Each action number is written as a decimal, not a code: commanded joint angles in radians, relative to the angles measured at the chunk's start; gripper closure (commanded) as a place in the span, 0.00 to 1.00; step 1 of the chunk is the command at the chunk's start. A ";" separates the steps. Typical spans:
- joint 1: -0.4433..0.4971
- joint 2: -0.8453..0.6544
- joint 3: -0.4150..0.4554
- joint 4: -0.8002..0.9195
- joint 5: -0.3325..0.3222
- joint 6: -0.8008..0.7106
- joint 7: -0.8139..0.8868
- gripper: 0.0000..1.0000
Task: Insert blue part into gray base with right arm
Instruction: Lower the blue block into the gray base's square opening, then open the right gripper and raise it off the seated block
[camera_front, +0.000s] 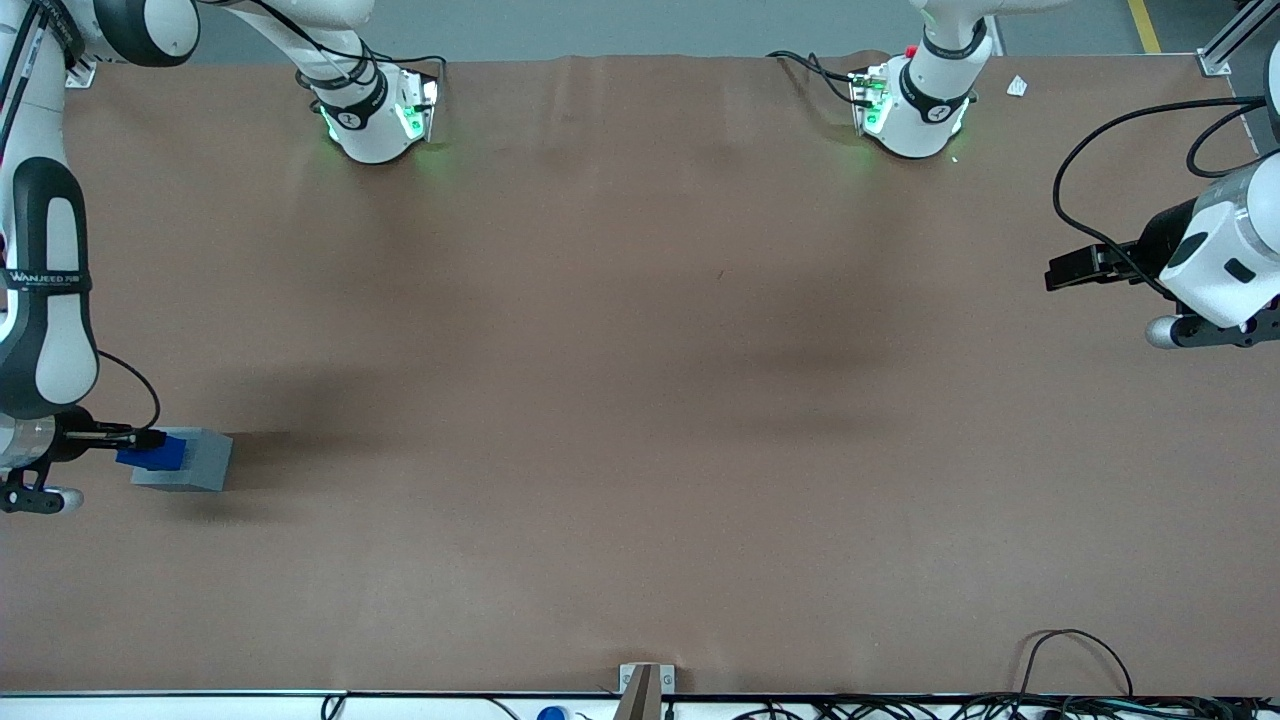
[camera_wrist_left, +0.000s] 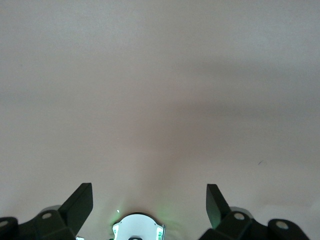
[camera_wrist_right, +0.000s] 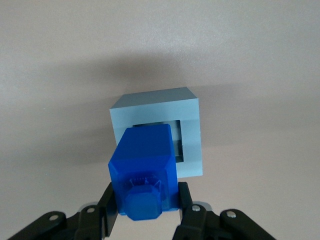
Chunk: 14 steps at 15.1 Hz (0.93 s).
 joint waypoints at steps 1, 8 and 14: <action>-0.022 0.022 0.016 0.026 0.015 -0.006 -0.011 0.97; -0.045 0.037 0.016 0.023 0.018 -0.006 -0.053 0.96; -0.037 0.060 0.016 0.019 0.012 -0.008 -0.061 0.91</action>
